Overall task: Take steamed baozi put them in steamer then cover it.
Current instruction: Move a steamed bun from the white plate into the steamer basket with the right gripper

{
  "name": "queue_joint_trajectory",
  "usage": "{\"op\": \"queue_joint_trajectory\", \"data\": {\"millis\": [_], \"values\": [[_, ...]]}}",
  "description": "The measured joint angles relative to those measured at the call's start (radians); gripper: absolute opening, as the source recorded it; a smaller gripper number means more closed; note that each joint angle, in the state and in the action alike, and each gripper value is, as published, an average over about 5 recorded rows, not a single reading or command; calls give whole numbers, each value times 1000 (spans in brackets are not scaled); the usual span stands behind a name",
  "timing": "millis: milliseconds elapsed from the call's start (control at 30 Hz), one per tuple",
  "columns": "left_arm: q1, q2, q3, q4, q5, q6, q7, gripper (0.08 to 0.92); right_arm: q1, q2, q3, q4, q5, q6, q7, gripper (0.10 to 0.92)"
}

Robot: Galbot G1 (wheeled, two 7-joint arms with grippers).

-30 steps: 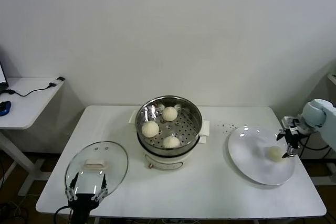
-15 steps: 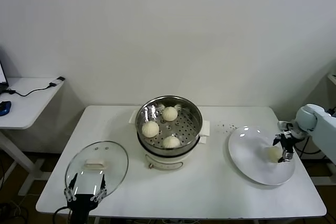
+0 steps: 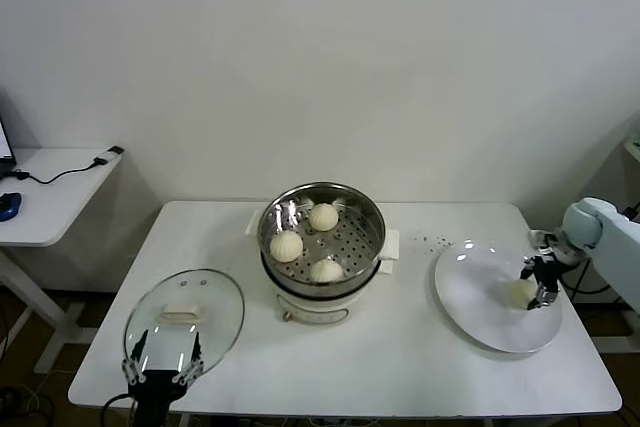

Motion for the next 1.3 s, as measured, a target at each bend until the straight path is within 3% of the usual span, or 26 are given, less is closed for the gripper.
{"op": "queue_joint_trajectory", "data": {"millis": [367, 900, 1300], "values": [[19, 4, 23, -12, 1, -8, 0, 823, 296, 76, -290, 13, 270, -50, 0, 696], [34, 18, 49, -41, -25, -23, 3, 823, 723, 385, -748, 101, 787, -163, 47, 696], [31, 29, 45, -37, -45, -31, 3, 823, 783, 569, -900, 186, 935, -223, 103, 696]]}}
